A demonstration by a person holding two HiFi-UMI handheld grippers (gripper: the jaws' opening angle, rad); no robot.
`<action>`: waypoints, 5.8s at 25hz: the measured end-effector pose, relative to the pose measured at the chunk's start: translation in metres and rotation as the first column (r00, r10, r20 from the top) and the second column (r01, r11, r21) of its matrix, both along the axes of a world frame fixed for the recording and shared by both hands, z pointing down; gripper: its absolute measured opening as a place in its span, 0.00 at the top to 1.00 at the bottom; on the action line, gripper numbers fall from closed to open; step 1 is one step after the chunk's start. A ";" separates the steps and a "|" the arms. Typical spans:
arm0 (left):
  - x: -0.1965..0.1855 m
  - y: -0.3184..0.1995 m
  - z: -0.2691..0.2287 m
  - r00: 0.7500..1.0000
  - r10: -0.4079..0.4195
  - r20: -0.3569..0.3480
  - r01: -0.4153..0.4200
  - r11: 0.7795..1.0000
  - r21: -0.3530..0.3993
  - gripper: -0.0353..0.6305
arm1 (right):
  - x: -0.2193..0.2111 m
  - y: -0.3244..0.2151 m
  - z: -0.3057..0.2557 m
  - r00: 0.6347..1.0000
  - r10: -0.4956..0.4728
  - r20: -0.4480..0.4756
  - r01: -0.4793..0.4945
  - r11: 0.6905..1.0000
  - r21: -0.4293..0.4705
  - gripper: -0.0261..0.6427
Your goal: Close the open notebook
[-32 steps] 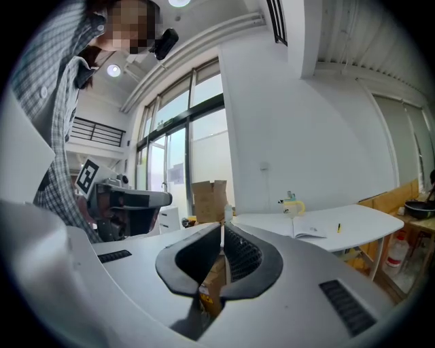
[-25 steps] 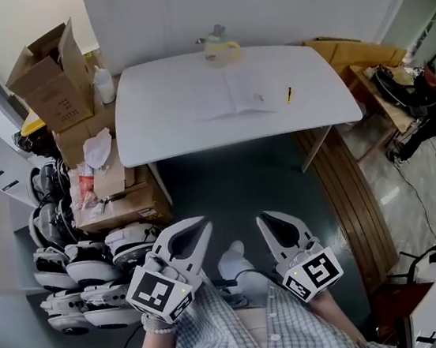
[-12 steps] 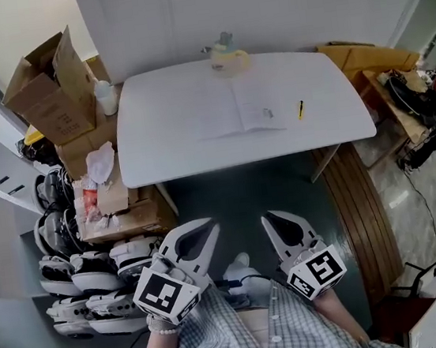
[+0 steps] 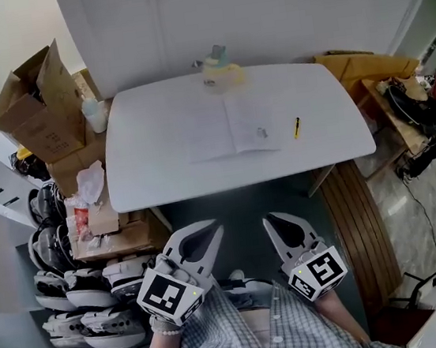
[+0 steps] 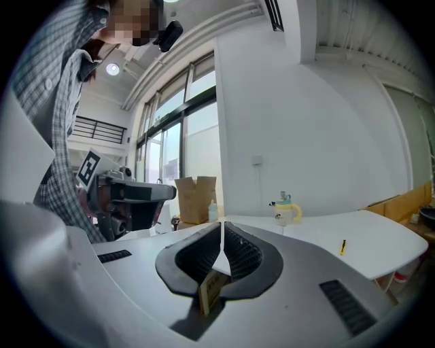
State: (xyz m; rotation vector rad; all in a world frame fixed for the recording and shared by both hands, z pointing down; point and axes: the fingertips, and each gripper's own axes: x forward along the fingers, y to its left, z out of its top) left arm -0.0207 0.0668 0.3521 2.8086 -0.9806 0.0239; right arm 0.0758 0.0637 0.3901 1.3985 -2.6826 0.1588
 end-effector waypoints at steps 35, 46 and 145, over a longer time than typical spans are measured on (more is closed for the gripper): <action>0.071 -0.110 0.005 0.978 0.206 0.044 -0.203 0.978 -0.055 0.94 | 0.043 -0.093 0.012 0.993 0.116 0.007 -0.116 0.991 -0.063 0.92; 0.036 -0.170 -0.013 0.981 0.194 0.012 -0.194 0.981 0.008 0.94 | 0.011 -0.151 -0.004 0.992 0.125 0.001 -0.125 0.992 -0.013 0.92; -0.006 -0.222 0.020 0.993 -0.116 0.029 0.118 0.986 -0.115 0.94 | 0.003 -0.268 0.188 0.995 0.024 -0.098 -0.066 0.889 -0.454 0.91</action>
